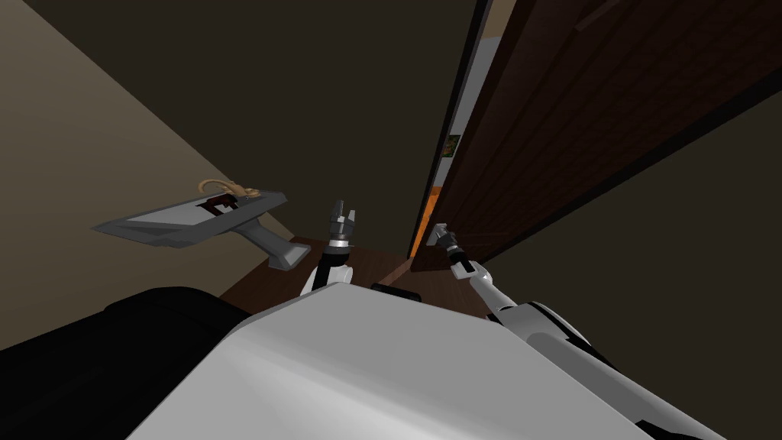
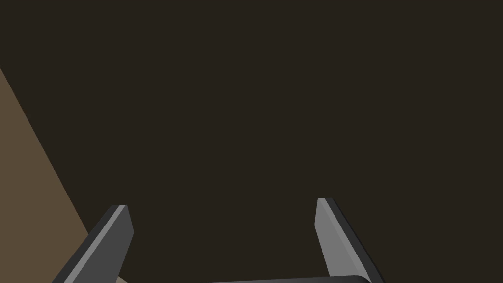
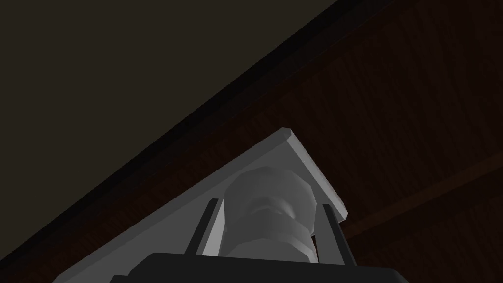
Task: Pull the door open
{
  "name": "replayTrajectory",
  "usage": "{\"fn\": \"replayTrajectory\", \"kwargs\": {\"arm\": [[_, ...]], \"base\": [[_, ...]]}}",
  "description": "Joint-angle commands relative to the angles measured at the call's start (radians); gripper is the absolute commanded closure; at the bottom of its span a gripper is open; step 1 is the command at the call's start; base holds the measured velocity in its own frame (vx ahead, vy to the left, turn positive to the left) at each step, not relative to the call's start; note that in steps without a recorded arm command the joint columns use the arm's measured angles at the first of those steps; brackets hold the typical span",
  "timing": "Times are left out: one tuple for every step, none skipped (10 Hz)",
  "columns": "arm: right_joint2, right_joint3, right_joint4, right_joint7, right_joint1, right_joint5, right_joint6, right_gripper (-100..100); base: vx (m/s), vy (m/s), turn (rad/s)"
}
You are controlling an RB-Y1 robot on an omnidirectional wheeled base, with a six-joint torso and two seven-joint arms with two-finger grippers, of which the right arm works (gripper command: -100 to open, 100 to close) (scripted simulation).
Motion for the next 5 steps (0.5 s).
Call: {"fn": "replayTrajectory", "kwargs": {"arm": [[0.001,0.015,-0.003,-0.05,-0.002,-0.013,0.005,100],[0.003,0.029,0.0,-0.075,-0.009,-0.024,0.006,100],[0.003,0.029,0.0,-0.093,-0.009,-0.024,0.006,100],[0.004,0.042,0.002,-0.126,-0.015,-0.033,0.006,100],[0.004,0.042,0.002,-0.135,-0.015,-0.033,0.006,100]], "base": [[-0.017,-0.02,-0.025],[-0.025,-0.03,-0.036],[-0.021,-0.026,-0.011],[-0.023,-0.024,-0.014],[-0.016,-0.02,-0.01]]}}
